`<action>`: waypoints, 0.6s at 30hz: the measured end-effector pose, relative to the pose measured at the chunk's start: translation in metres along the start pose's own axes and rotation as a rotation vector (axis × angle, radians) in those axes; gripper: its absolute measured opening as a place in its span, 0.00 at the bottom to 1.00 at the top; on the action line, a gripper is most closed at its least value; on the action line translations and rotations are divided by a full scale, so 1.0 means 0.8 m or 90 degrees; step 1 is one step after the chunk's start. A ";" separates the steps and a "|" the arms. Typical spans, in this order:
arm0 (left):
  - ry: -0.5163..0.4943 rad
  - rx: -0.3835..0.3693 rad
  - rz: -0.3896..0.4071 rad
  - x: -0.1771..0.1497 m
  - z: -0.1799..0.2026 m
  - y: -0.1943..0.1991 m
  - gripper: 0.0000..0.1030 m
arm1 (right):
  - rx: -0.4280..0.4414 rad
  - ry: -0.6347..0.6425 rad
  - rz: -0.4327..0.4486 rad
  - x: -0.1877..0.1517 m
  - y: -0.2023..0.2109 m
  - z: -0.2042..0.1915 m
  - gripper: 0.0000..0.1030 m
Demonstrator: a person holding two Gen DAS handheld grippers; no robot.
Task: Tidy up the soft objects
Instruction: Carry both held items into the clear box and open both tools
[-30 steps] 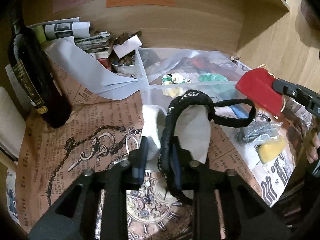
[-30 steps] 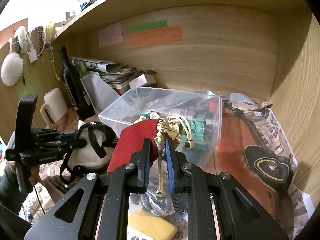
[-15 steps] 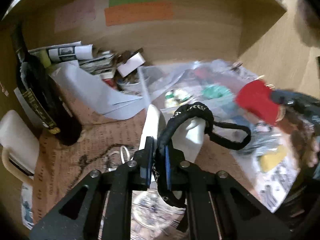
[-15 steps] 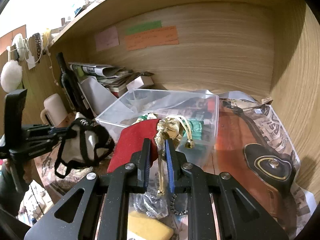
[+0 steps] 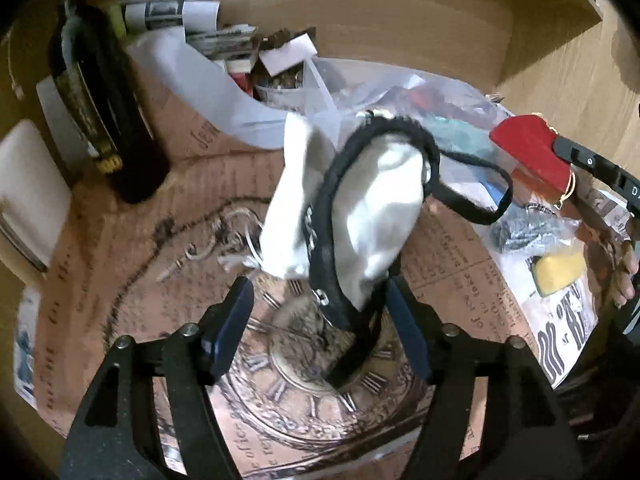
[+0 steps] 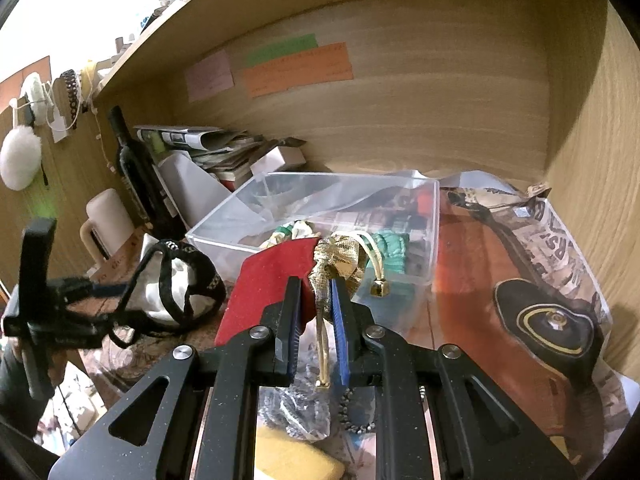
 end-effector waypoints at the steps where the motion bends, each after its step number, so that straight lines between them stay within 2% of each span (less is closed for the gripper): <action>1: 0.005 -0.005 0.002 0.000 0.002 -0.001 0.50 | 0.000 -0.001 -0.002 -0.001 -0.001 0.000 0.13; 2: 0.007 -0.016 0.000 0.000 0.004 -0.001 0.41 | 0.000 -0.001 -0.004 -0.001 -0.002 0.000 0.13; 3: 0.008 -0.029 -0.005 0.002 0.007 -0.002 0.27 | 0.000 -0.001 -0.006 -0.002 -0.003 0.000 0.13; 4: 0.011 -0.033 -0.002 0.003 0.010 0.000 0.21 | -0.001 -0.002 -0.006 -0.002 -0.003 0.001 0.13; 7: -0.001 -0.040 0.021 0.012 0.020 0.013 0.12 | -0.006 0.001 -0.003 0.000 0.000 0.001 0.13; 10: -0.012 -0.047 0.060 0.026 0.027 0.036 0.10 | -0.017 0.007 0.003 0.005 0.004 0.002 0.13; 18: -0.048 -0.027 0.161 0.093 0.046 0.068 0.08 | -0.035 0.031 0.041 0.037 0.009 0.005 0.13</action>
Point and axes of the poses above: each gripper's, at about its wrist camera, not at the fingertips, and y roughly against the way its jaws point, z to its right, x to its top, the point moved 3 cm from there along -y, roughly the way its jaws point, and after that the axes turned 7 degrees about x, right-handed, at the moved point
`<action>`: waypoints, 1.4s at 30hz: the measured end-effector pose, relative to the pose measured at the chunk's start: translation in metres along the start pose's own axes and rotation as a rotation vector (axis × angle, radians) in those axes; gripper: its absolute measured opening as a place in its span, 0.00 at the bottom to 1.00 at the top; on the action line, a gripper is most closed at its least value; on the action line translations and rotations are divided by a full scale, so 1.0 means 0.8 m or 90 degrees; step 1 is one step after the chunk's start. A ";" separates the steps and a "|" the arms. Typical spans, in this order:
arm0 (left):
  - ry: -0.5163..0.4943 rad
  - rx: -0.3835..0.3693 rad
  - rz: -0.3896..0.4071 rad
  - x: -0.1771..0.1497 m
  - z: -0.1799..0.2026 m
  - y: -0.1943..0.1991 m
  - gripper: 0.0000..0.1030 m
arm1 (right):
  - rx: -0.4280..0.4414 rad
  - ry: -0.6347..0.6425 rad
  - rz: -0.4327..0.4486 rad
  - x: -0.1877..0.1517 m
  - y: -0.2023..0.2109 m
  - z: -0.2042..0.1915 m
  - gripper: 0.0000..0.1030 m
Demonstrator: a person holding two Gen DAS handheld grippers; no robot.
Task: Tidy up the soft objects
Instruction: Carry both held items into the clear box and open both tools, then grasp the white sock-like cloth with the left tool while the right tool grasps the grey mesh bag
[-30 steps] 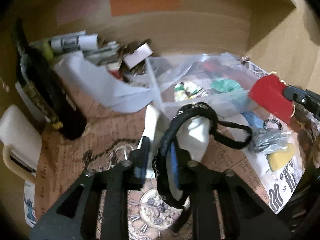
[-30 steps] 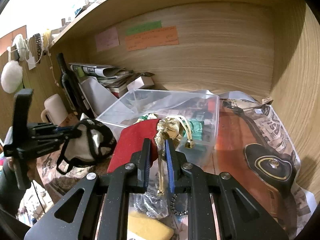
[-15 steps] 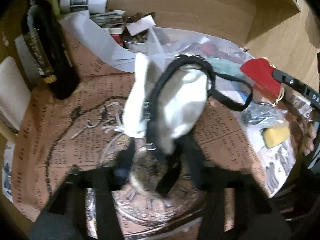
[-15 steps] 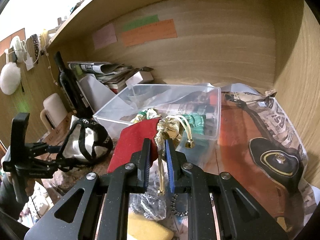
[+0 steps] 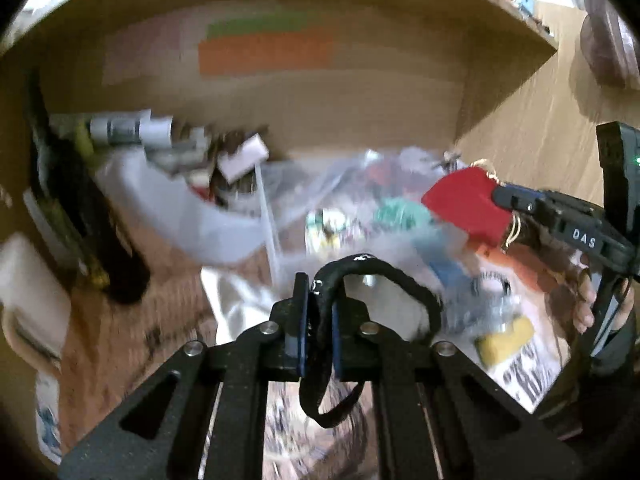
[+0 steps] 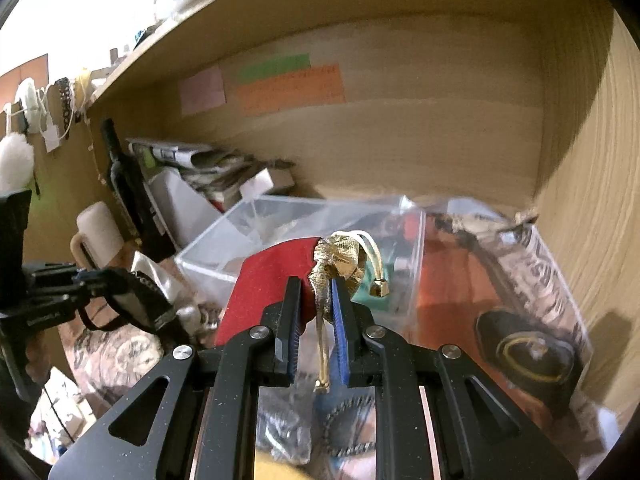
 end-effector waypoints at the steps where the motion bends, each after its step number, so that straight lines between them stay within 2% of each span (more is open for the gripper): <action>1: -0.001 0.003 0.008 0.010 -0.002 -0.004 0.08 | -0.001 0.002 0.003 0.004 -0.001 0.000 0.13; 7: 0.022 0.009 0.057 0.070 -0.009 -0.019 0.08 | -0.018 0.021 0.014 0.030 -0.011 0.004 0.13; 13: 0.043 0.029 0.082 0.108 -0.011 -0.053 0.08 | -0.030 0.023 -0.008 0.041 -0.040 0.013 0.13; 17: 0.041 0.038 0.057 0.114 -0.005 -0.092 0.08 | -0.042 0.023 -0.049 0.036 -0.071 0.021 0.13; 26: -0.010 0.020 -0.065 0.085 0.022 -0.177 0.09 | -0.052 0.024 -0.167 0.006 -0.130 0.040 0.15; 27: -0.018 0.019 -0.070 0.081 0.025 -0.179 0.10 | -0.050 0.021 -0.179 0.003 -0.134 0.041 0.16; 29: -0.037 0.019 -0.085 0.074 0.031 -0.183 0.21 | -0.059 0.022 -0.189 -0.001 -0.140 0.044 0.16; 31: -0.042 0.011 -0.097 0.067 0.031 -0.184 0.43 | -0.064 0.018 -0.192 0.000 -0.138 0.045 0.17; 34: -0.043 0.013 -0.087 0.060 0.027 -0.172 0.51 | -0.063 0.021 -0.188 0.002 -0.127 0.043 0.26; 37: -0.044 -0.001 -0.073 0.059 0.026 -0.150 0.57 | -0.070 0.037 -0.168 0.006 -0.116 0.036 0.43; 39: -0.040 -0.001 -0.053 0.060 0.023 -0.132 0.63 | -0.071 0.043 -0.148 0.011 -0.103 0.030 0.55; 42: -0.036 -0.004 -0.016 0.059 0.017 -0.100 0.68 | -0.066 0.045 -0.116 0.019 -0.081 0.021 0.64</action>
Point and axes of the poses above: each gripper's, at about its wrist camera, not at the fingertips, and y roughly against the way its jaws point, z to its right, x to its top, the point moved 3 cm from there along -y, roughly the way its jaws point, and after that the axes turned 7 degrees about x, right-handed, at the moved point
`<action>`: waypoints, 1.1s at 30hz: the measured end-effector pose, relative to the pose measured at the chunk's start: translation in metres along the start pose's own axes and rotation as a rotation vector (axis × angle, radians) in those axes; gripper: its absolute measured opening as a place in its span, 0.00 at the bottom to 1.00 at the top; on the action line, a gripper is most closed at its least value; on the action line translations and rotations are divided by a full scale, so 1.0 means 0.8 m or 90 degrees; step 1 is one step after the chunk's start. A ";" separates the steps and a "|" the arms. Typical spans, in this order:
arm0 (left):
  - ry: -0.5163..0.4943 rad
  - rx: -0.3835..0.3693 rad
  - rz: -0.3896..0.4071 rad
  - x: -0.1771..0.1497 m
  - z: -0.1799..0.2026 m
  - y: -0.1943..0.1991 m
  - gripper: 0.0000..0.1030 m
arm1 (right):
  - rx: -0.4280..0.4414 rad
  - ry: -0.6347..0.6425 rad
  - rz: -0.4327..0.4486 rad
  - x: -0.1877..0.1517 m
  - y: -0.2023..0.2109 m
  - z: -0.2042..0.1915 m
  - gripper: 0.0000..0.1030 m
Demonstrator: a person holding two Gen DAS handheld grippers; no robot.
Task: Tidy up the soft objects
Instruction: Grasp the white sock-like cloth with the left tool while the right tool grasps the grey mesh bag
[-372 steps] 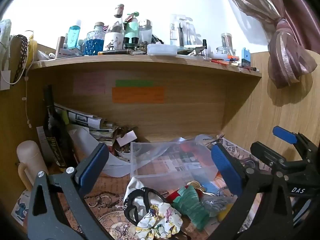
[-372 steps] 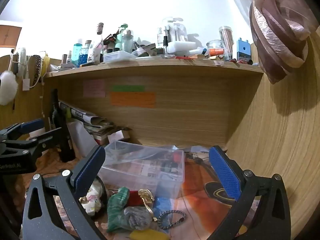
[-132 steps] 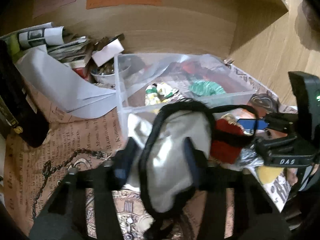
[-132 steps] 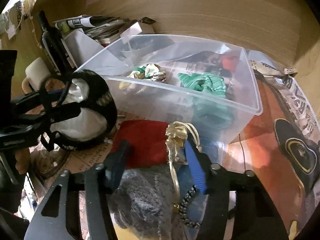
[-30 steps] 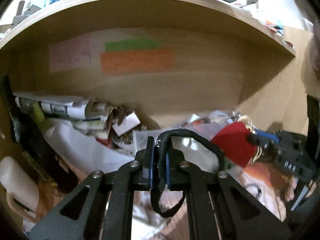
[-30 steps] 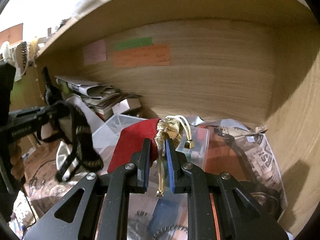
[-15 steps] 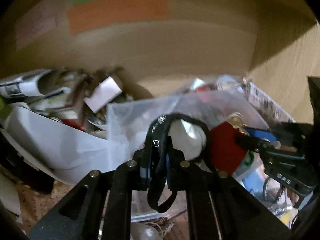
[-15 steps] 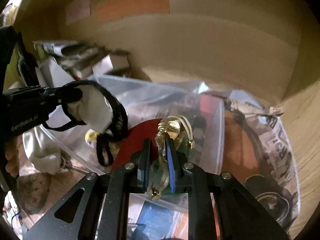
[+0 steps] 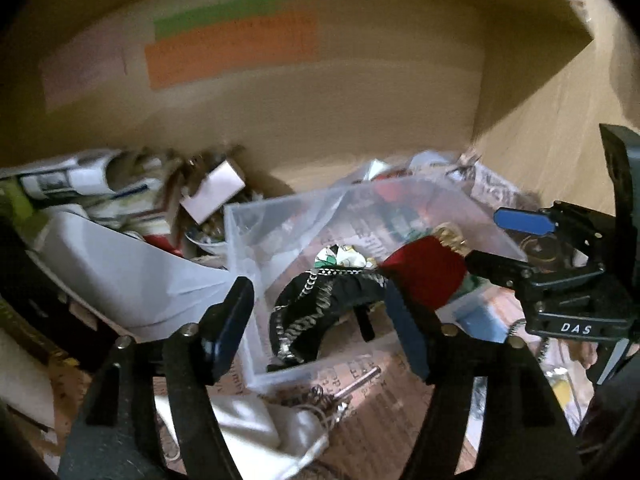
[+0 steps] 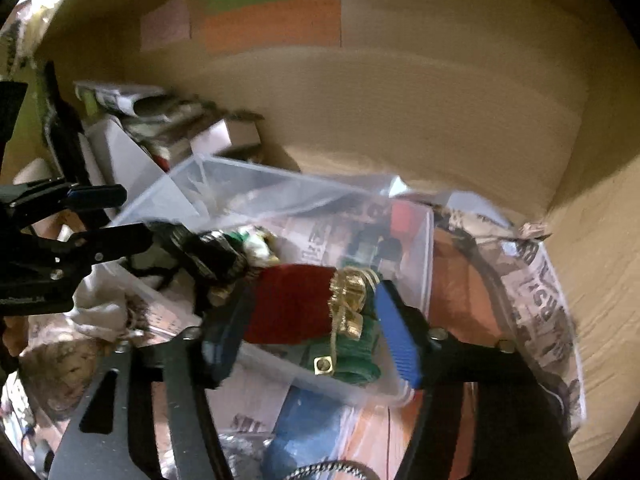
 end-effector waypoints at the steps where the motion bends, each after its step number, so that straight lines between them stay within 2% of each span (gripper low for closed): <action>1: 0.000 0.001 0.011 -0.001 -0.002 0.009 0.71 | 0.002 0.000 0.007 0.002 0.004 -0.002 0.65; 2: 0.001 0.002 0.018 -0.001 -0.004 0.017 0.73 | 0.005 0.001 0.015 0.002 0.012 -0.005 0.69; 5: 0.015 0.005 0.045 -0.008 -0.015 0.043 0.88 | 0.003 0.013 0.037 -0.001 0.034 -0.014 0.81; 6: 0.021 0.010 0.051 -0.012 -0.019 0.049 0.93 | 0.002 0.019 0.043 -0.004 0.042 -0.019 0.81; 11: 0.035 0.031 0.055 -0.038 -0.036 0.069 0.97 | 0.018 0.022 0.033 -0.026 0.049 -0.033 0.87; 18: 0.036 0.048 -0.013 -0.087 -0.052 0.048 0.98 | 0.046 0.005 -0.021 -0.068 0.035 -0.036 0.87; 22: 0.039 0.032 -0.078 -0.116 -0.056 0.018 0.98 | 0.060 -0.010 -0.050 -0.088 0.028 -0.037 0.87; 25: 0.034 0.038 -0.122 -0.132 -0.056 -0.005 0.98 | 0.074 -0.014 -0.071 -0.101 0.023 -0.041 0.86; 28: 0.050 0.031 -0.138 -0.138 -0.061 -0.020 0.98 | 0.086 -0.012 -0.097 -0.111 0.017 -0.046 0.78; 30: 0.060 0.023 -0.145 -0.138 -0.062 -0.030 0.98 | 0.099 -0.020 -0.113 -0.115 0.011 -0.047 0.64; 31: 0.066 0.020 -0.143 -0.139 -0.062 -0.034 0.97 | 0.098 -0.022 -0.114 -0.115 0.010 -0.047 0.60; 32: 0.069 0.022 -0.142 -0.140 -0.061 -0.035 0.95 | 0.099 -0.023 -0.117 -0.116 0.009 -0.047 0.55; 33: 0.072 0.019 -0.143 -0.141 -0.061 -0.038 0.84 | 0.103 -0.025 -0.119 -0.117 0.008 -0.046 0.49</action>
Point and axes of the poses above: each gripper's, at about its wrist camera, not at the fingertips, and y roughly against the way its jaws point, z to its right, x to its top, the point moved 3 cm from there along -y, roughly the way its jaws point, and after that the axes turned 7 degrees about x, right-handed, at the moved point
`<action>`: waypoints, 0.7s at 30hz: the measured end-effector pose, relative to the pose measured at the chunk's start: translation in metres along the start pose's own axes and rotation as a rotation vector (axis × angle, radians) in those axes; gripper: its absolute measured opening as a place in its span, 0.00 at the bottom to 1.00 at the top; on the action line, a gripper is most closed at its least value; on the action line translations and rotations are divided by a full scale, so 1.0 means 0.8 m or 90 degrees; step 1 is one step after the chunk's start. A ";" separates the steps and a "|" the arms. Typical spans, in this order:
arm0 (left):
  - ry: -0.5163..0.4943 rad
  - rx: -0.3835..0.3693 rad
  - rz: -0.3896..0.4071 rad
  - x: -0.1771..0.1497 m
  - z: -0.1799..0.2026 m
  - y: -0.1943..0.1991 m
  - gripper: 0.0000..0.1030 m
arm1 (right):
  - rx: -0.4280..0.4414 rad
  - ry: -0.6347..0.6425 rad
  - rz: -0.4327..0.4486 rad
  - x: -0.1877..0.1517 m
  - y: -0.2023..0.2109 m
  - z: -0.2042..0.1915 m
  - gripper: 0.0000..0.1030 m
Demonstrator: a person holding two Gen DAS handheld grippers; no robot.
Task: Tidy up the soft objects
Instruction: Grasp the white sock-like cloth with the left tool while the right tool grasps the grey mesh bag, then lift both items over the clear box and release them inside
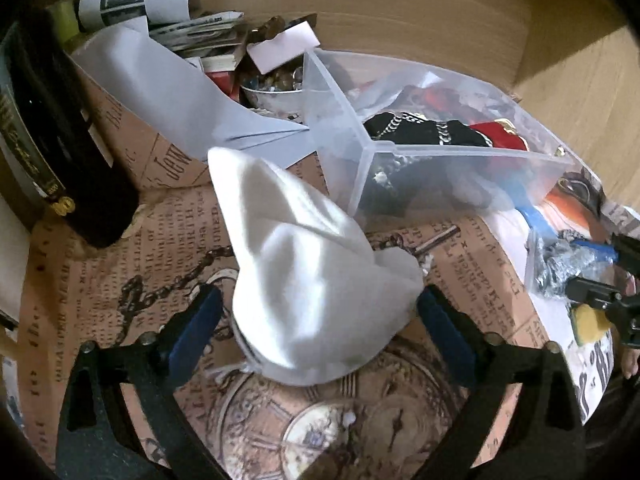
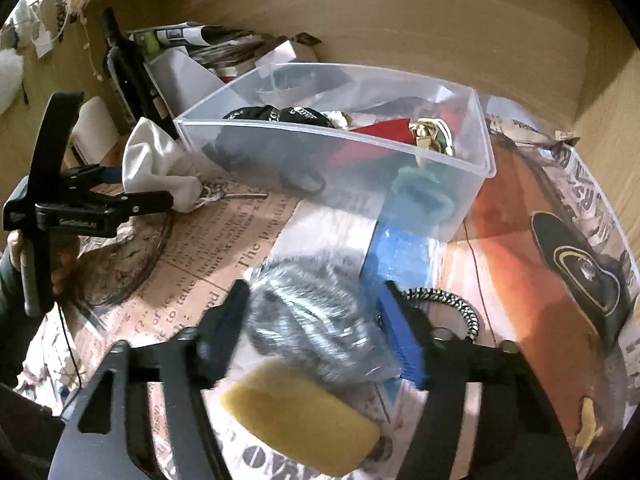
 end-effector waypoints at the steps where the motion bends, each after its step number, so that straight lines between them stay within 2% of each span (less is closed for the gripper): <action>1: -0.002 -0.013 -0.009 -0.001 0.002 -0.003 0.72 | 0.000 -0.003 0.001 0.000 0.000 0.001 0.46; 3: 0.002 -0.034 -0.020 -0.004 0.004 -0.006 0.61 | 0.003 -0.004 0.005 0.000 0.001 0.001 0.39; 5: 0.003 -0.028 -0.006 -0.007 0.005 -0.002 0.51 | 0.000 -0.006 0.015 0.000 0.004 0.002 0.33; 6: -0.002 -0.031 -0.004 -0.009 0.007 0.002 0.40 | 0.003 -0.008 0.019 0.001 0.004 0.001 0.30; 7: -0.005 -0.031 -0.002 -0.011 0.008 0.005 0.35 | 0.003 -0.010 0.024 0.002 0.006 0.001 0.29; 10: -0.012 -0.028 0.020 -0.018 0.010 0.024 0.29 | 0.003 -0.010 0.044 0.005 0.014 -0.002 0.26; 14: -0.011 -0.025 0.058 -0.016 0.010 0.058 0.29 | 0.001 -0.004 0.075 0.014 0.030 -0.006 0.26; 21: -0.016 -0.025 0.147 0.013 0.017 0.117 0.29 | -0.002 0.014 0.160 0.040 0.067 -0.014 0.26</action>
Point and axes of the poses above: each gripper's, at about its wrist camera, not at the fingertips, and y roughly against the way its jaws point, z to its right, x to its top, the point moved 3 cm from there along -y, roughly the way its jaws point, and after that the axes turned 7 degrees about x, right-handed, at the moved point
